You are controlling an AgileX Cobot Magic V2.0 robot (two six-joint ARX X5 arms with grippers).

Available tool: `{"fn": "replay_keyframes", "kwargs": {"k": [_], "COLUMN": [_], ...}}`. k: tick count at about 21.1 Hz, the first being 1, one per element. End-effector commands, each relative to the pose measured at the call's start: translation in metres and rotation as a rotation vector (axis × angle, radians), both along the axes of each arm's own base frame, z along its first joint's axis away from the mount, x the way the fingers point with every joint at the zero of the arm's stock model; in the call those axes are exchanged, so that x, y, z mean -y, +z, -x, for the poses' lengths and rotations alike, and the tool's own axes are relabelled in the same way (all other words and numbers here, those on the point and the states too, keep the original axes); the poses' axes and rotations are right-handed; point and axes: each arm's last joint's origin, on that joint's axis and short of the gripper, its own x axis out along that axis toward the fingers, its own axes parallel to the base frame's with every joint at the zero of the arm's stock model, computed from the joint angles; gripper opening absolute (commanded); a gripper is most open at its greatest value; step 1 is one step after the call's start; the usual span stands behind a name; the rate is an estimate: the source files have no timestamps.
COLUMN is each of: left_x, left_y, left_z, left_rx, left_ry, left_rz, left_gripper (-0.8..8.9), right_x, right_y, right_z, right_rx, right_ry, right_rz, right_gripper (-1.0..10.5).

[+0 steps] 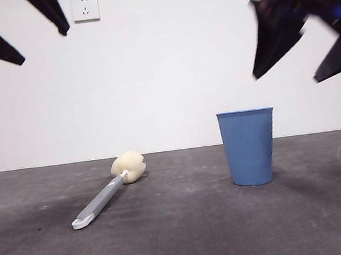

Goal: Pick up the cup brush,pick up the cup,insert the brush into the cup,clean the cup,put the cup brush back,put the cup back to the fixed position on the table

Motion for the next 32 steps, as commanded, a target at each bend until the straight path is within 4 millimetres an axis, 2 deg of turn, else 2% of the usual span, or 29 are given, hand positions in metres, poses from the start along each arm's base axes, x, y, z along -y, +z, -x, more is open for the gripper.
{"fn": "replay_keyframes", "kwargs": {"k": [1, 2, 3, 5, 8, 24, 26, 29, 30, 32], "left_x": [-0.002, -0.003, -0.004, -0.006, -0.006, -0.007, -0.017, -0.045, -0.057, -0.079], "left_y": [-0.007, -0.009, -0.011, -0.013, -0.013, -0.008, 0.004, 0.039, 0.049, 0.055], "left_z": [0.004, 0.005, 0.007, 0.009, 0.009, 0.008, 0.007, 0.009, 0.014, 0.028], "left_rx": [-0.022, -0.035, -0.046, -0.070, -0.071, -0.003, 0.127, 0.457, 0.595, 0.807], "left_ry": [-0.065, -0.086, -0.098, -0.105, -0.114, -0.108, -0.059, 0.069, 0.144, 0.278], "left_rz": [-0.100, -0.133, -0.158, -0.180, -0.190, -0.177, -0.191, -0.085, -0.051, -0.026], "left_gripper": [3.72, 3.57, 2.67, -0.25, -0.08, -0.03, -0.03, -0.03, -0.03, -0.03], "right_x": [0.008, 0.011, 0.014, 0.017, 0.020, 0.020, 0.020, 0.020, 0.020, 0.020], "right_y": [0.006, 0.009, 0.011, 0.017, 0.021, 0.021, 0.021, 0.021, 0.021, 0.021], "right_z": [0.029, 0.040, 0.049, 0.060, 0.066, 0.066, 0.066, 0.066, 0.066, 0.066], "right_rx": [-0.110, -0.147, -0.173, -0.175, -0.148, -0.150, -0.150, -0.150, -0.151, -0.150], "right_ry": [0.052, 0.086, 0.116, 0.165, 0.185, 0.178, 0.179, 0.179, 0.178, 0.178], "right_rz": [-0.068, -0.101, -0.134, -0.171, -0.197, -0.194, -0.194, -0.194, -0.194, -0.194], "right_gripper": [5.4, 4.3, 2.8, -0.1, -0.1, 0.0, 0.0, 0.0, 0.0, 0.0]}}
